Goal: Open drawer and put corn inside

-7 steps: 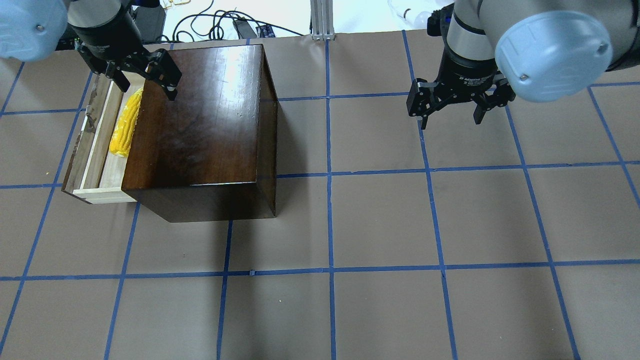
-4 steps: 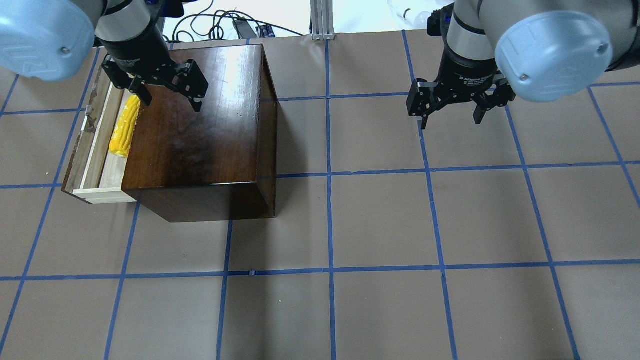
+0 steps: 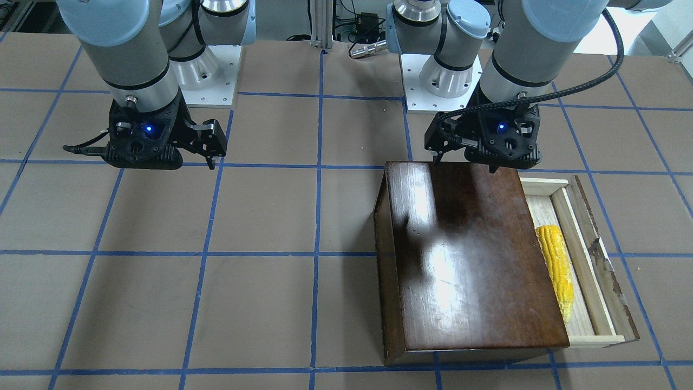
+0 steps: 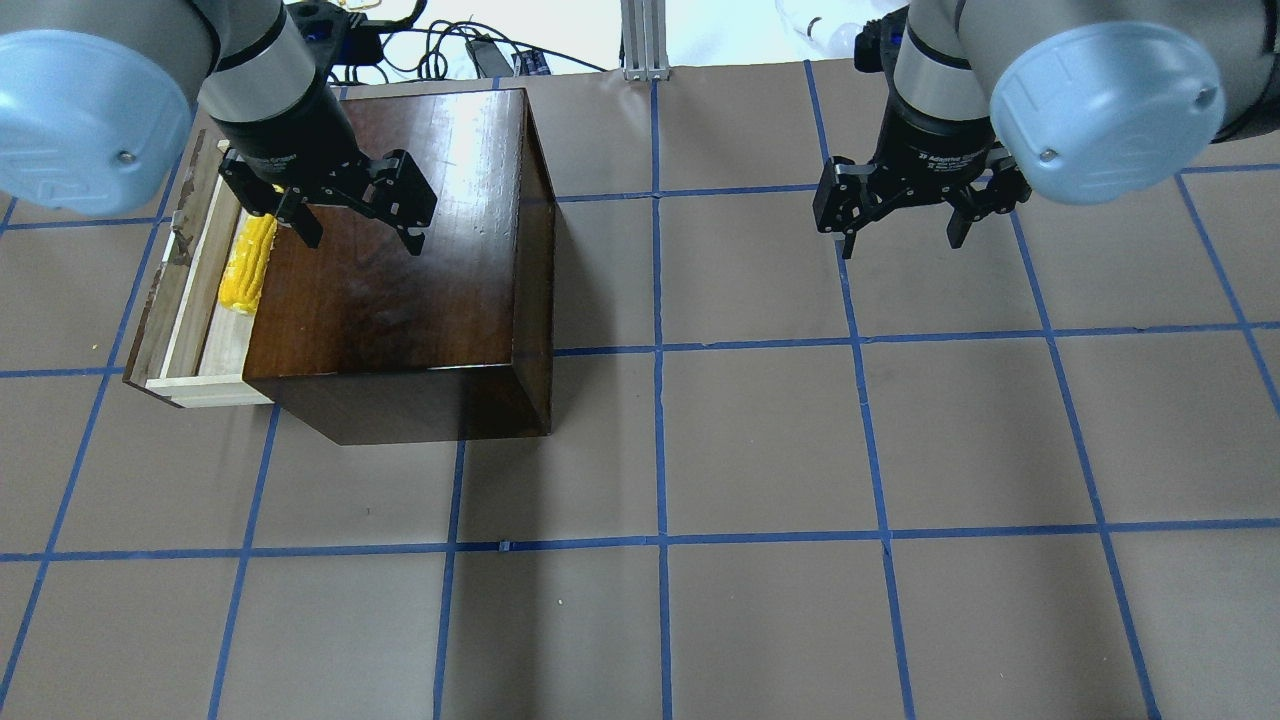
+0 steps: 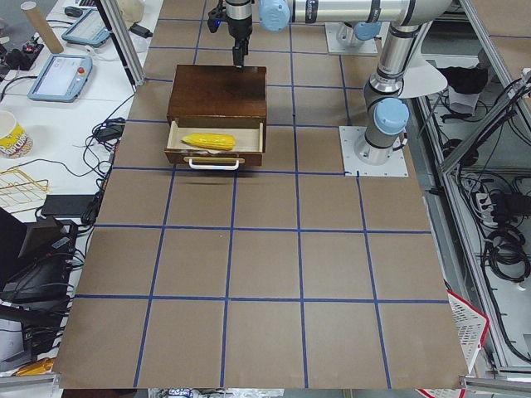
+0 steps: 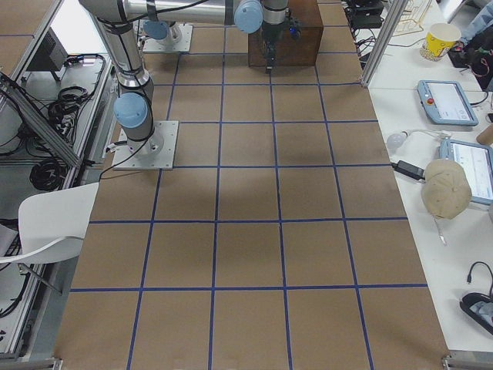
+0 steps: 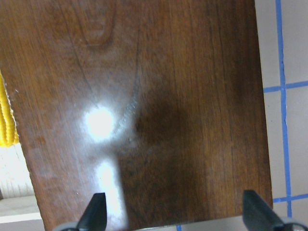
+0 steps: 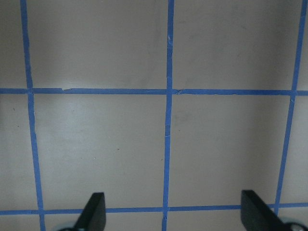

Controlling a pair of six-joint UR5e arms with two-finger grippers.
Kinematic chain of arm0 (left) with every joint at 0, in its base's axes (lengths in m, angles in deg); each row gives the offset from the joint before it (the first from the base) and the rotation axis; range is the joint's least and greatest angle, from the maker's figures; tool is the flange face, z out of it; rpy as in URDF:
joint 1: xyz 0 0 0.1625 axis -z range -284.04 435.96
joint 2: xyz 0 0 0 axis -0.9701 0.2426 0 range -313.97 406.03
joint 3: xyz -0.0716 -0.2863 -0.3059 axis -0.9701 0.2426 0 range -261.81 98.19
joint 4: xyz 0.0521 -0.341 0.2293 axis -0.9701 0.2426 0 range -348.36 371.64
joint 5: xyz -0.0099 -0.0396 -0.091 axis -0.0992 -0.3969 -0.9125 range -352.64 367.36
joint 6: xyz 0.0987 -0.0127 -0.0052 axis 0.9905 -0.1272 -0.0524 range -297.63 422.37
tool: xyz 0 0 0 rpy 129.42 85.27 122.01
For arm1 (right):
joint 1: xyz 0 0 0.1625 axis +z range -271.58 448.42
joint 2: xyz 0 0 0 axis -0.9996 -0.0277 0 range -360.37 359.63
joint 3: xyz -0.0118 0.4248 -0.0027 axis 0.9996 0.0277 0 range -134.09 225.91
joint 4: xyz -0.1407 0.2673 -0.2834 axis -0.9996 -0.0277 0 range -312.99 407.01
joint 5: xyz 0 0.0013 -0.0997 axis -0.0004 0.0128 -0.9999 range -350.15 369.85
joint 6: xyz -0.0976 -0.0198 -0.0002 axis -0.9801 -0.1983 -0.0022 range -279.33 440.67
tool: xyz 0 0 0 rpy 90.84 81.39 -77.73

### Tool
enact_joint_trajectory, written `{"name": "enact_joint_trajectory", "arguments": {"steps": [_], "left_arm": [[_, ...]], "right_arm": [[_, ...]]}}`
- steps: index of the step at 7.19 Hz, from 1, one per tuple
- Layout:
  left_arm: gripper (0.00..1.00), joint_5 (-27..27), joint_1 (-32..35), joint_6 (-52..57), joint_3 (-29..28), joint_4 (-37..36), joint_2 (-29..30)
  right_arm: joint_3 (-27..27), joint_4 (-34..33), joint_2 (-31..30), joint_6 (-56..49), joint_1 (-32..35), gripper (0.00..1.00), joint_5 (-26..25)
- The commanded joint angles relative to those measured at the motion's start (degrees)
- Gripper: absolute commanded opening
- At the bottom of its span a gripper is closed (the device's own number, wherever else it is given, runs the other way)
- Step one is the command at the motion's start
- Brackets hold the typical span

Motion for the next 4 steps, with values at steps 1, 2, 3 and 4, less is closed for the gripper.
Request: {"name": "enact_joint_trajectory", "arguments": {"steps": [1,2,3,4], "left_arm": [[1.00,0.6,-0.6,-0.6,1.3,0.0,-1.2],[1.00,0.4,-0.7,-0.6,1.3,0.2,-1.5],[1.00,0.3,-0.7,-0.7,1.3,0.2,-1.7],[1.00,0.1,-0.7,-0.7,1.3,0.1,-1.7]], "right_arm": [[0.0,0.0,0.0,0.0,0.0,1.00,-0.1],[0.0,0.0,0.0,0.0,0.0,1.00,-0.1],[0.0,0.0,0.0,0.0,0.0,1.00,-0.1],[0.0,0.0,0.0,0.0,0.0,1.00,-0.1]]}}
